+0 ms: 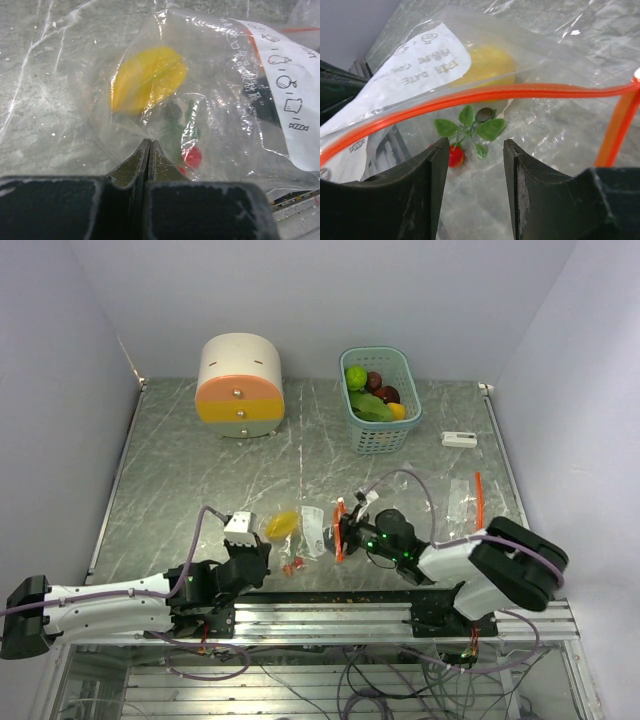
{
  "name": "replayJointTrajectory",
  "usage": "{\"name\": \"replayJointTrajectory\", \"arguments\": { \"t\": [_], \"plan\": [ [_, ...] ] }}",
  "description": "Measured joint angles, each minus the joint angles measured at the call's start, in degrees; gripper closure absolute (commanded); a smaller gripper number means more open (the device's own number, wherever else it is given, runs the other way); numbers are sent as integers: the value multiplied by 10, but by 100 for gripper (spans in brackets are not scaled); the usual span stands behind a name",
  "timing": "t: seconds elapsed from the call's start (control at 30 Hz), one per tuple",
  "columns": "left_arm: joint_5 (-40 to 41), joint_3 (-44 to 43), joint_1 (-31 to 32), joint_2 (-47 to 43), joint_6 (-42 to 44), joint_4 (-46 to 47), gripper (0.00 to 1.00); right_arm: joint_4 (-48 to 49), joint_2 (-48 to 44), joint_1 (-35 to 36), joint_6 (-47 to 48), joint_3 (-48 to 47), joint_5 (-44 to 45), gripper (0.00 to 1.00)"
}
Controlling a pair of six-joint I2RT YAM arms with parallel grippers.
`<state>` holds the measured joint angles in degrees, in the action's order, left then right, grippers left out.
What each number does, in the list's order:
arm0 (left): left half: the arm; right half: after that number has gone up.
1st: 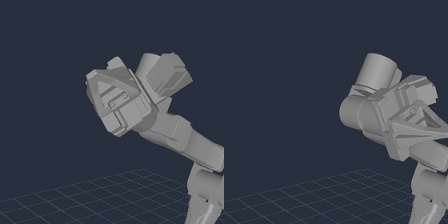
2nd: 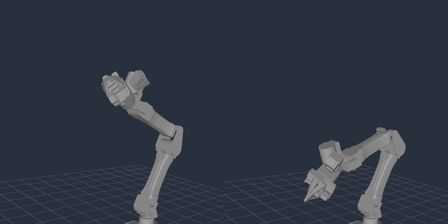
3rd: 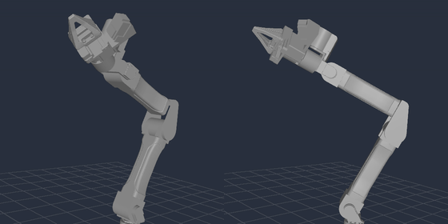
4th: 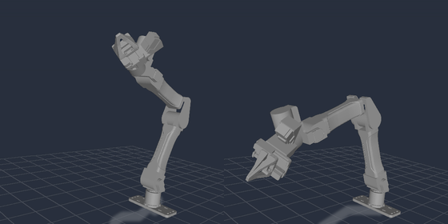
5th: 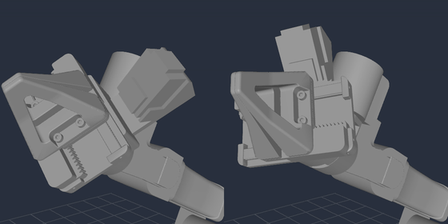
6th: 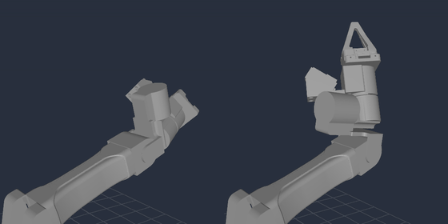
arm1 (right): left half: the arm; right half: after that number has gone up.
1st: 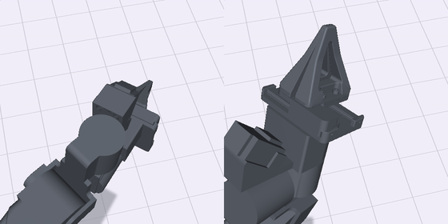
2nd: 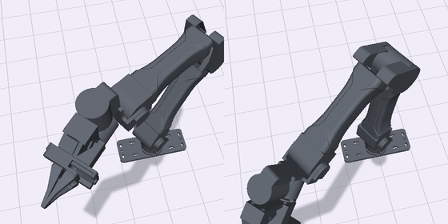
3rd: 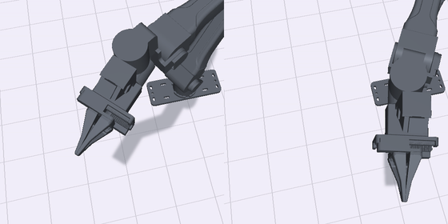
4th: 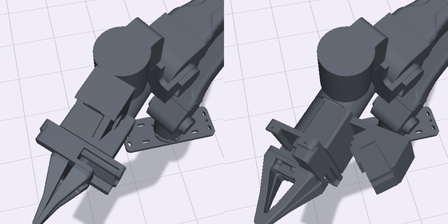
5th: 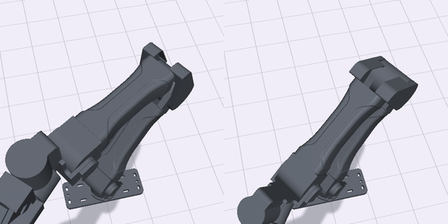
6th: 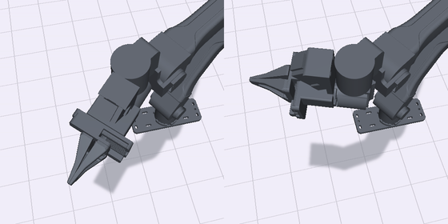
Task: Open the zip-top bag and remove the fake food
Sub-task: Pick up the fake fruit from the zipper food storage bag.
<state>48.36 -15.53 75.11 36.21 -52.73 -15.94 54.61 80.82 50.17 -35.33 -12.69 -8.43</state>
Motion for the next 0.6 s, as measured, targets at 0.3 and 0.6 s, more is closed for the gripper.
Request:
{"name": "replayJointTrajectory", "arguments": {
  "t": [0.3, 0.6],
  "plan": [
    [-4, 0, 0, -17, 0, -2, 93, 89, 182, 28, -1, -94, -2, 43],
    [-11, 17, 0, -33, -4, 2, 93, 111, 249, 54, 19, -139, 24, 23]
  ]
}}
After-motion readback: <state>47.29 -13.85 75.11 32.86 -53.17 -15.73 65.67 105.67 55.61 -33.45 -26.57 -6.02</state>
